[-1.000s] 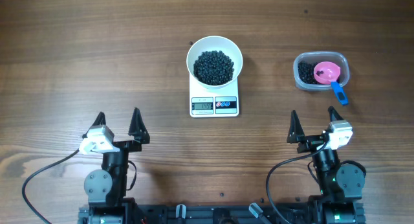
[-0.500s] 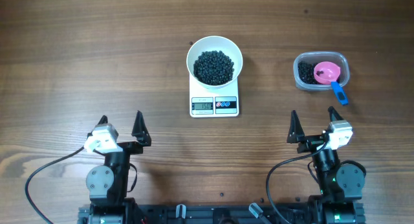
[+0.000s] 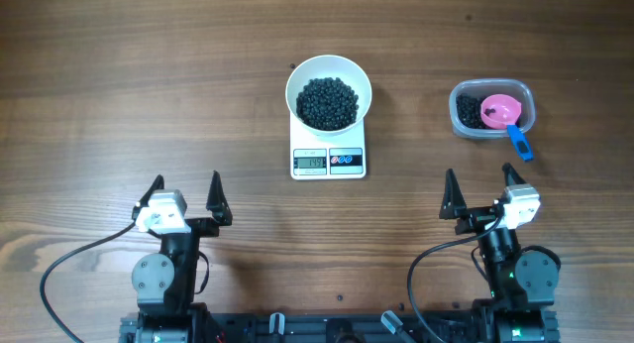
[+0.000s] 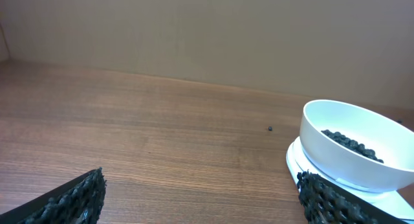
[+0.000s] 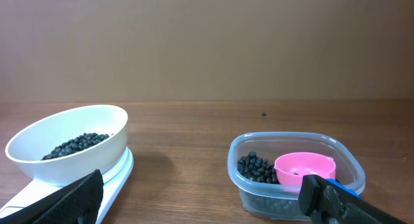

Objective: Scoop item into bowl and weigh 150g on scale

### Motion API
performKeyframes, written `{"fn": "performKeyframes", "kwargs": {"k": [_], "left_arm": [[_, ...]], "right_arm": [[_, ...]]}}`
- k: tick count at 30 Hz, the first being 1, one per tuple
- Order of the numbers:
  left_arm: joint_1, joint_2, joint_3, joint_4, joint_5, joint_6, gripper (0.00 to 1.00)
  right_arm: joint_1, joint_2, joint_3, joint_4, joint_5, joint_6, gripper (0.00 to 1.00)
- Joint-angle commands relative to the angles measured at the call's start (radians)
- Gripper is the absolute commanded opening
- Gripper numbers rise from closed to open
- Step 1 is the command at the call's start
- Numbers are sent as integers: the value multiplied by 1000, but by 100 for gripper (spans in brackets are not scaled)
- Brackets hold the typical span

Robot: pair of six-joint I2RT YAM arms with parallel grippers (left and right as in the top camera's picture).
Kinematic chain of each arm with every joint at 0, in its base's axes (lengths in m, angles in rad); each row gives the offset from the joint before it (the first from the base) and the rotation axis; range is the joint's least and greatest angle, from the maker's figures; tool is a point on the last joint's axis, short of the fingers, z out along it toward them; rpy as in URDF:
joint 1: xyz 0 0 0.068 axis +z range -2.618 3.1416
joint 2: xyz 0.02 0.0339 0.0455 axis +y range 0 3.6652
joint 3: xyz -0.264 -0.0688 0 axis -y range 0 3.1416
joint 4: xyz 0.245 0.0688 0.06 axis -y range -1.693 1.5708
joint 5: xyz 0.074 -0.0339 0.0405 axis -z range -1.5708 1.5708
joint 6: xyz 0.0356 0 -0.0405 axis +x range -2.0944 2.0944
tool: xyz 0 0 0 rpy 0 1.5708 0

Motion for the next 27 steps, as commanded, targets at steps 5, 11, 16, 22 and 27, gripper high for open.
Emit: {"fn": "performKeyframes", "kwargs": {"k": [5,11,16,22,27], "left_arm": [[2,-11,-5,-5,24,80,100],[2,-11,-5,-5,24,84,100],[2,-11,-5,-5,24,84,100],[2,-11,-5,-5,30,133,100],[2,-11,-5,-6,24,131,100]], "right_arm": [[5,-4,-3,4,17,-11,100],[5,-4,-3,4,17,-11,100],[5,-4,-3,3,17,-11,100],[5,-4,-3,4,17,-11,100],[5,-4,-3,4,17,-11,100]]}}
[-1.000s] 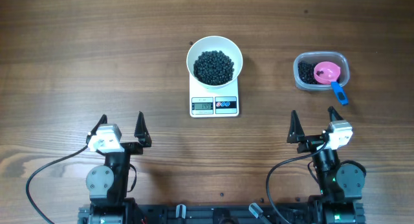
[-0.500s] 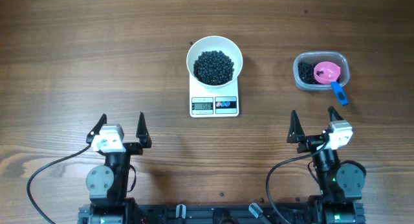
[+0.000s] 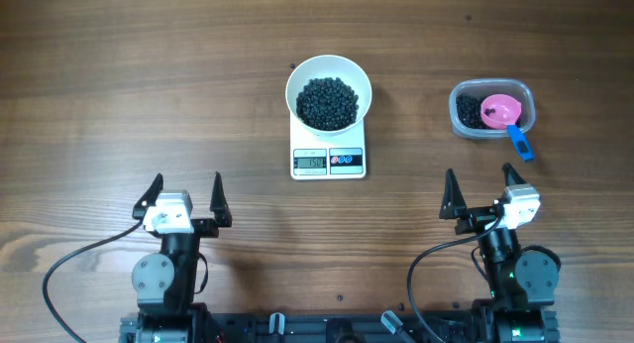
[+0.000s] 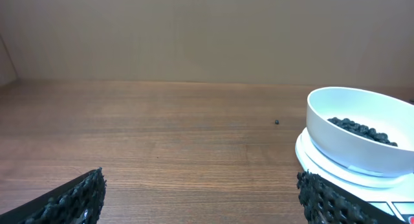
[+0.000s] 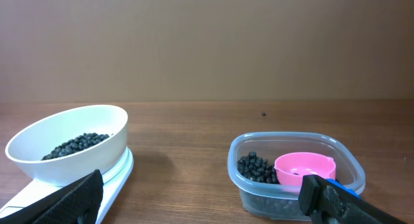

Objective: Scoop item into bowl and weigh 150g on scale

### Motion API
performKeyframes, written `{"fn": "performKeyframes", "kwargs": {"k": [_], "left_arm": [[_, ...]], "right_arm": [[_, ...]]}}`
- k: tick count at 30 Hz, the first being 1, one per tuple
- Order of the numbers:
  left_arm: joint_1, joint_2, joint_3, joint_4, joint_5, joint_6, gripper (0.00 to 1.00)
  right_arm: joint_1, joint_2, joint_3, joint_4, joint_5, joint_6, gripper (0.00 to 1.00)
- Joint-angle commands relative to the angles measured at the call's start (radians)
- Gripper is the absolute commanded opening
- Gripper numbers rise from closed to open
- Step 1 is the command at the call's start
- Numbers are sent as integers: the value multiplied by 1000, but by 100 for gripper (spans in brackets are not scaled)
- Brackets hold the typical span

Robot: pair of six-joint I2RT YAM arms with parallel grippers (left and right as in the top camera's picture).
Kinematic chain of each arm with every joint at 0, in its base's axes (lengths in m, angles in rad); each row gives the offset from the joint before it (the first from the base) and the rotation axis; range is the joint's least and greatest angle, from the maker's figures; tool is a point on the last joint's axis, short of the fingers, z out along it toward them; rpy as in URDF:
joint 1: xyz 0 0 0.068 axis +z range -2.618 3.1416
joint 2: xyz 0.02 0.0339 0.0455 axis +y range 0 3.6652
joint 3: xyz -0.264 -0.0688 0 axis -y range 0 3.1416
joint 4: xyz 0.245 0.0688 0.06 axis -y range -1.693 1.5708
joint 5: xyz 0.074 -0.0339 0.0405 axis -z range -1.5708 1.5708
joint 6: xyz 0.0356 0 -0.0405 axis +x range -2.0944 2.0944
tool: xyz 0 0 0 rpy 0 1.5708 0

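A white bowl (image 3: 329, 89) full of small black beans stands on a white digital scale (image 3: 328, 160) at the table's middle back. To its right a clear tub (image 3: 492, 109) holds more beans and a pink scoop (image 3: 500, 110) with a blue handle (image 3: 519, 142). My left gripper (image 3: 184, 196) rests open near the front left, empty. My right gripper (image 3: 481, 189) rests open near the front right, empty. The bowl (image 4: 359, 140) shows at the right of the left wrist view; bowl (image 5: 68, 143) and tub (image 5: 295, 173) show in the right wrist view.
One stray bean (image 3: 292, 67) lies on the wood just left of the bowl, and also shows as a stray bean (image 4: 277, 122) in the left wrist view. Brown wooden table (image 3: 119, 95) stretches around the scale. Black cables run from both arm bases at the front edge.
My left gripper has turned slightly, so its view now faces squarely ahead and the bowl sits a little further right. The scale's readout looks changed. The right arm, bowl and tub are unmoved.
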Motion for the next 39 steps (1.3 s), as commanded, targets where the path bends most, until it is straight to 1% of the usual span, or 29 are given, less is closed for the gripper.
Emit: {"fn": "performKeyframes", "kwargs": {"k": [1,7,10,39], "left_arm": [[2,-11,-5,-6,15,23,100],[2,-11,-5,-6,8,17,100],[2,-11,-5,-6,0,-14,100],[2,-11,-5,-4,1,-10,100]], "right_arm": [[5,-4,-3,4,17,-11,100],[5,-4,-3,3,17,-11,100],[5,-4,-3,4,17,-11,100],[5,-4,-3,4,17,-11,100]]}}
